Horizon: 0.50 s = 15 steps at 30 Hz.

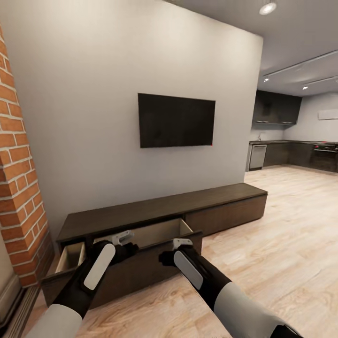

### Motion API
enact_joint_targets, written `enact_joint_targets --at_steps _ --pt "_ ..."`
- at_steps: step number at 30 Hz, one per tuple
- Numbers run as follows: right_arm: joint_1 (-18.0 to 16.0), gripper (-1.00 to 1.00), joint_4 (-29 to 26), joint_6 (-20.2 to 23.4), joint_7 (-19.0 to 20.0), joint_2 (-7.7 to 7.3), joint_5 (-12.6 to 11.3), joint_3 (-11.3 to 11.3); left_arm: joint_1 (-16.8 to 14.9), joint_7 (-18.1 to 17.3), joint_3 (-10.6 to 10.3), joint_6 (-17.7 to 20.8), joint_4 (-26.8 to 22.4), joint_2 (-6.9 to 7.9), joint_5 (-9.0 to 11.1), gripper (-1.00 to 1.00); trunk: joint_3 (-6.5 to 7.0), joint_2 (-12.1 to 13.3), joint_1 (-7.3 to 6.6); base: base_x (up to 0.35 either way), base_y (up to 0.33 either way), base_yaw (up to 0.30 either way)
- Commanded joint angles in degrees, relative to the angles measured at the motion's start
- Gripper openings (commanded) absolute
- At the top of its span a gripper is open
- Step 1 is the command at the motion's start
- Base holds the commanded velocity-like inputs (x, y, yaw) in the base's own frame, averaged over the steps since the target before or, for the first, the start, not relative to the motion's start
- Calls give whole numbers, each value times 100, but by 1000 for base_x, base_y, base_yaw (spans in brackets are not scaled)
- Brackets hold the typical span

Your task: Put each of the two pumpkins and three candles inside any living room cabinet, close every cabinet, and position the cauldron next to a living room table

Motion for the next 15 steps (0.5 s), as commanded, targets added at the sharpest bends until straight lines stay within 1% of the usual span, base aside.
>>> enact_joint_targets --at_steps 1,2,7,11,14,15 --pt "-7 100 -3 4 -53 0 -53 -13 -3 60 -15 2 -10 7 60 100 13 38 -23 -4 0 -289" --pt "-7 100 -3 11 -54 0 -53 -46 -3 60 -15 2 -10 7 62 100 33 78 -45 -3 0 -289" --pt "-9 100 2 92 -72 0 -60 -370 -3 60 -15 2 -9 7 68 100 132 279 -155 -1 0 -289" --pt "-6 100 9 163 -105 0 -50 -709 -3 62 -55 2 4 -15 70 100 212 439 -243 0 0 -288" --pt "-9 100 72 160 -120 0 -47 -869 -3 61 -70 2 48 -28 55 100 271 559 -309 0 0 -288" --pt "-8 100 54 167 -126 0 -48 -958 -3 60 -75 2 59 -29 51 100 291 600 -331 0 0 -289"
